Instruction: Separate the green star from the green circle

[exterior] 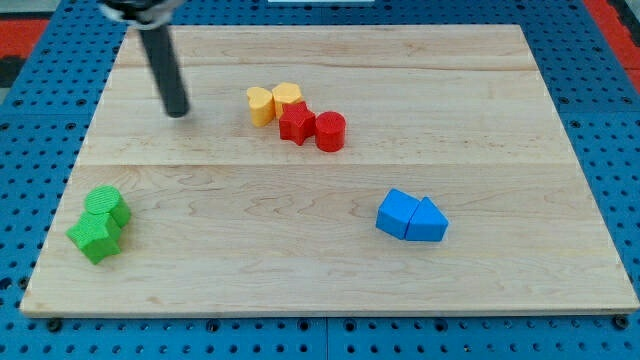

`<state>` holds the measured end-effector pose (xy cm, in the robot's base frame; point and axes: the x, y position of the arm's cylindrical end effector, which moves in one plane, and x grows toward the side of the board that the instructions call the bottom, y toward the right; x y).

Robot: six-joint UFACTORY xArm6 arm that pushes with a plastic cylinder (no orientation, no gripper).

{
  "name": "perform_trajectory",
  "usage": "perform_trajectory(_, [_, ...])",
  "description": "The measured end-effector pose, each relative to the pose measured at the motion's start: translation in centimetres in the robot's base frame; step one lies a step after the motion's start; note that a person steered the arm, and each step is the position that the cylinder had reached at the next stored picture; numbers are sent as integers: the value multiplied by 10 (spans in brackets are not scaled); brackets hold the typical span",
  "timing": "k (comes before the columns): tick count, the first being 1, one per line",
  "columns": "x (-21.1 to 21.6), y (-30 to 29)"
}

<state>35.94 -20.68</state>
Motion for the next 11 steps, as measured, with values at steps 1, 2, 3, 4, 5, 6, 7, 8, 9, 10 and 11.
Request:
perform_trajectory(1, [36,-50])
perform_trajectory(2, [89,-64])
perform_trajectory(3, [145,-76])
perform_trajectory(4, [179,-75])
perform_trajectory(5, [190,-56])
perform_trajectory(6, [197,-22])
perform_trajectory(7, [202,31])
perform_trajectory(8, [202,93])
perform_trajectory(9, [202,137])
perform_trajectory(10, [198,82])
perform_trajectory(11, [178,107])
